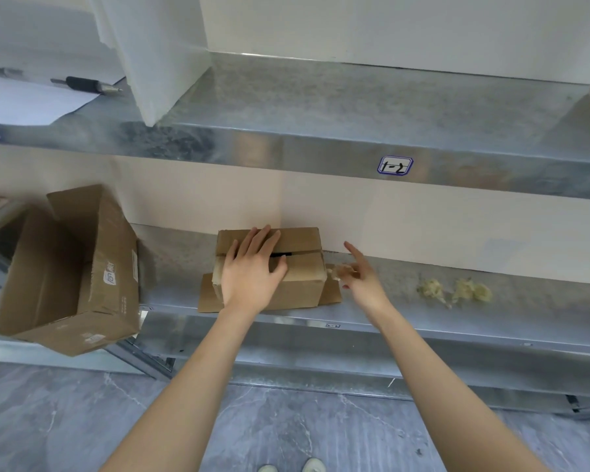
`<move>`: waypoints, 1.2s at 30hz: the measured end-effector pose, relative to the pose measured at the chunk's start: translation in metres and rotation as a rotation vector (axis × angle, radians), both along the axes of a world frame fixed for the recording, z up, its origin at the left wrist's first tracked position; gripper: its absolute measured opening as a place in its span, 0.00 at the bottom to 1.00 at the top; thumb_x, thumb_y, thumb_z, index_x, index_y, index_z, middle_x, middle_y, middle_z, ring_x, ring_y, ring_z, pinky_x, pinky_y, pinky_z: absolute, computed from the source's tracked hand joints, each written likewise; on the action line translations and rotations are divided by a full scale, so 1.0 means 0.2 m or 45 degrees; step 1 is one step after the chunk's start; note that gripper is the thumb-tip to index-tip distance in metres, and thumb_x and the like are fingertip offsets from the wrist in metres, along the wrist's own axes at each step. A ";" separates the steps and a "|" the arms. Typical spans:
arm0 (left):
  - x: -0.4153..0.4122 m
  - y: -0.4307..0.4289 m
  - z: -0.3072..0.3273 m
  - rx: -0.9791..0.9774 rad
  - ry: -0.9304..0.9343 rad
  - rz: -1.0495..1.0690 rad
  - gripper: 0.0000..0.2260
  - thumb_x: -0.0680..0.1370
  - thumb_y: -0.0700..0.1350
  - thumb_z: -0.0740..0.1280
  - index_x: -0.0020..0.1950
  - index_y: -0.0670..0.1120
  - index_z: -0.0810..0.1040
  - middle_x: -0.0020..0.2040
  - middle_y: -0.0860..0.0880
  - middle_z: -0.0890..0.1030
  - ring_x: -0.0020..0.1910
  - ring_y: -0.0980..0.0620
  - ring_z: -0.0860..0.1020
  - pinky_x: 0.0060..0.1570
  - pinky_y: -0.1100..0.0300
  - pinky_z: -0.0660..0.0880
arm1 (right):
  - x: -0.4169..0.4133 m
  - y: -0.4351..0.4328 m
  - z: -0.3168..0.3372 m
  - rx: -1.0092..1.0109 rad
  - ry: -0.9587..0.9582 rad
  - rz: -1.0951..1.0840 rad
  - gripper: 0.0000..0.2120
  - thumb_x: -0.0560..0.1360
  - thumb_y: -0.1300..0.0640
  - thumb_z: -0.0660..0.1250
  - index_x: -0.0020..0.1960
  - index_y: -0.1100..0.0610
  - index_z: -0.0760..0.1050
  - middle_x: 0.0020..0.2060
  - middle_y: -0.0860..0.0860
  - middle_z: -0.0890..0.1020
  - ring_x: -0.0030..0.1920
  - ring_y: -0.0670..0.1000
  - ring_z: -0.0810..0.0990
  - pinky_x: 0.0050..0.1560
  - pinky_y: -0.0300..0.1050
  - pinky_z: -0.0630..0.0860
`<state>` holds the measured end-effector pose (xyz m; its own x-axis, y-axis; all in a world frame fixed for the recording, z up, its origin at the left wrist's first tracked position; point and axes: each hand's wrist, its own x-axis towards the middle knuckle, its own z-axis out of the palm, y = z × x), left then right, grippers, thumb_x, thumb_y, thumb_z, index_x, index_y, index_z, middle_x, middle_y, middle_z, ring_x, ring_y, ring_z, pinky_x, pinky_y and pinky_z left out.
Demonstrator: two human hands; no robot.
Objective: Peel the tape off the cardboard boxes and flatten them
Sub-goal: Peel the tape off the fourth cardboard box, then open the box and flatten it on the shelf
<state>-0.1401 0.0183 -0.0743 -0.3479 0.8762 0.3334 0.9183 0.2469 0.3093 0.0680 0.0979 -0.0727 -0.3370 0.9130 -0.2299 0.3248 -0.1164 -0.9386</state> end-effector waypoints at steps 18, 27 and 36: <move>0.02 -0.03 0.01 -0.002 0.044 0.012 0.25 0.77 0.56 0.54 0.71 0.51 0.74 0.75 0.52 0.70 0.75 0.50 0.65 0.73 0.47 0.63 | 0.17 0.11 -0.26 0.364 -0.364 -0.403 0.12 0.72 0.62 0.73 0.53 0.57 0.73 0.46 0.49 0.78 0.44 0.53 0.78 0.40 0.41 0.68; 0.02 -0.02 0.01 0.001 0.041 0.009 0.25 0.77 0.57 0.54 0.71 0.51 0.74 0.74 0.52 0.70 0.75 0.50 0.66 0.73 0.48 0.63 | 0.23 0.10 -0.30 0.569 -0.531 -0.205 0.16 0.71 0.74 0.62 0.55 0.62 0.80 0.56 0.51 0.69 0.47 0.52 0.75 0.44 0.32 0.69; 0.02 -0.02 0.01 0.008 0.028 0.008 0.26 0.77 0.57 0.53 0.72 0.51 0.74 0.75 0.52 0.70 0.75 0.50 0.65 0.73 0.48 0.62 | 0.25 0.02 -0.33 0.687 -0.664 -0.127 0.14 0.71 0.72 0.67 0.51 0.58 0.82 0.48 0.51 0.79 0.46 0.55 0.76 0.38 0.40 0.68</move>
